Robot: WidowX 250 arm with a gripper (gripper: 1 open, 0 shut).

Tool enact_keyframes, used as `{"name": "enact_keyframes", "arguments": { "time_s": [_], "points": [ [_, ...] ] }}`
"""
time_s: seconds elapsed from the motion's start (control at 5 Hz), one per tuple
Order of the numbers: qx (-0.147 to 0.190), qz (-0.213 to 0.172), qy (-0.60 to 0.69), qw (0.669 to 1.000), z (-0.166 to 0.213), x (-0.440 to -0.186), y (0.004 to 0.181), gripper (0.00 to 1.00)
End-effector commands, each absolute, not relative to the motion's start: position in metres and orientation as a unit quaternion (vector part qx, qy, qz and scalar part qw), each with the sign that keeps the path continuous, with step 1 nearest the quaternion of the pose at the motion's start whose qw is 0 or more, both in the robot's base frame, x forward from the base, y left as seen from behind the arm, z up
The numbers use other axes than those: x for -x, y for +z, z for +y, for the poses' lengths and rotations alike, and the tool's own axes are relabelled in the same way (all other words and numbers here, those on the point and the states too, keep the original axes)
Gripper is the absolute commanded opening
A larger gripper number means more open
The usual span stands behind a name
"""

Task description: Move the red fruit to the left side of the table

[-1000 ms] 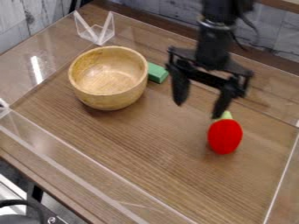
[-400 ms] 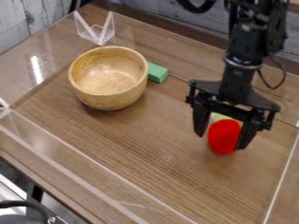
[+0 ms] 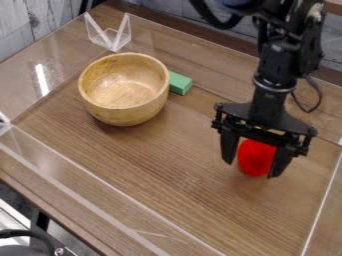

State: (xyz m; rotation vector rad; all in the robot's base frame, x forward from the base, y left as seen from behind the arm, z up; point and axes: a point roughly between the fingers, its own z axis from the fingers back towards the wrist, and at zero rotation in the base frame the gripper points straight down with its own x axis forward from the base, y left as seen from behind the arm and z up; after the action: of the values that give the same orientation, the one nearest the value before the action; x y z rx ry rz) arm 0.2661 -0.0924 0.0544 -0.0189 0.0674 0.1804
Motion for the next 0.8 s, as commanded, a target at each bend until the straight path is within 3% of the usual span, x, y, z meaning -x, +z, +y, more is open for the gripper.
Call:
{"name": "enact_keyframes", "arguments": {
  "time_s": [0.0,0.6],
  "points": [
    [0.013,0.015,0.084,0.996,-0.0962,-0.2679,0.0591,1.0],
    [0.013,0.011,0.088,0.996,-0.0936,-0.2728,0.0536,1.0]
  ]
}}
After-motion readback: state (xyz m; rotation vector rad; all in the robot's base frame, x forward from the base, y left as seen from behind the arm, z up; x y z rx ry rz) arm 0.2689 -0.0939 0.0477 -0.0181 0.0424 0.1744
